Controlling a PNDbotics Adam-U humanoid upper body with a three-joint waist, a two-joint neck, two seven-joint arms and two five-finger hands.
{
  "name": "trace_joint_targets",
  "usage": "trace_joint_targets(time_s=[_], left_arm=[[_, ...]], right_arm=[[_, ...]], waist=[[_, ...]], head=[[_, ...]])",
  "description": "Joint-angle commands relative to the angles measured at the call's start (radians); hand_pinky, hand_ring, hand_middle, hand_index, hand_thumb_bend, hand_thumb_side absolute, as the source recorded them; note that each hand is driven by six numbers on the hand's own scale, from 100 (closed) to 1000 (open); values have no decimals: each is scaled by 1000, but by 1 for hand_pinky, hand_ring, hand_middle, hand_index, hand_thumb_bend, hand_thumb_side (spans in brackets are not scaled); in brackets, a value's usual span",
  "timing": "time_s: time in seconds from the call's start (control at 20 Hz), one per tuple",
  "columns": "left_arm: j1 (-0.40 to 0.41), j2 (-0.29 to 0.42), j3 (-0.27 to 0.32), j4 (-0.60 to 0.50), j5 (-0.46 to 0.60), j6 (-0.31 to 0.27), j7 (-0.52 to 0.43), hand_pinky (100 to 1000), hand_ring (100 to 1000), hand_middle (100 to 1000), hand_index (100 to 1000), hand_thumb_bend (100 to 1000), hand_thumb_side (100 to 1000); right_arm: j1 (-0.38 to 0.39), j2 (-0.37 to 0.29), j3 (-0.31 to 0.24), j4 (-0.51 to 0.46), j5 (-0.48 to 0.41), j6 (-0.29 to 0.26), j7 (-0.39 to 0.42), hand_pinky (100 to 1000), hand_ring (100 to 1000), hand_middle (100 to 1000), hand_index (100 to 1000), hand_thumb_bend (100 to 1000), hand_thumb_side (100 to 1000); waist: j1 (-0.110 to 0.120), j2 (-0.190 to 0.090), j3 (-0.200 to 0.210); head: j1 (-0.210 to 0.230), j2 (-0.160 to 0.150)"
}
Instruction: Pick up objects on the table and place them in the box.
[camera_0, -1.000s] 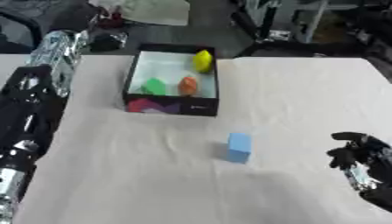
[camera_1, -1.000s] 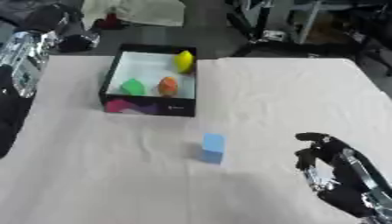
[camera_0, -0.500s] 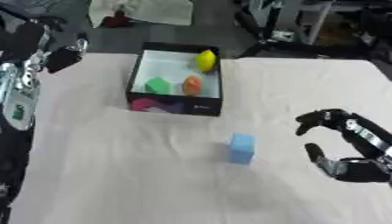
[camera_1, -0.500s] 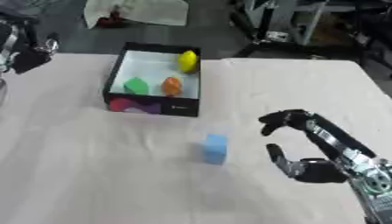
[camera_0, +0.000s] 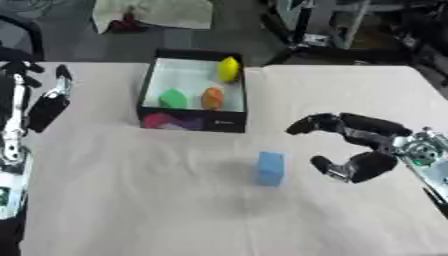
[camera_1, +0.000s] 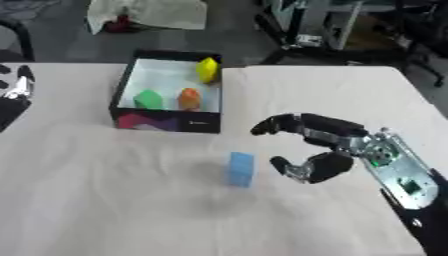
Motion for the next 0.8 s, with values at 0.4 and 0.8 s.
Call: trace_joint_targets(time_s=[0.4, 0.8], left_arm=[[55, 14, -72, -234, 169, 133, 93, 702, 605, 669, 872, 184, 880], [60, 40, -68, -229, 358, 114, 119, 703, 605, 670, 873, 177, 890]], right_arm=[[-82, 53, 7, 154, 168, -118, 30, 865, 885, 884, 953, 100, 672], [-85, 85, 22, 129, 398, -164, -19, 866, 877, 876, 968, 100, 541]], waist=[[18, 3, 15], [23, 10, 24]], head=[[-29, -2], [-43, -2]])
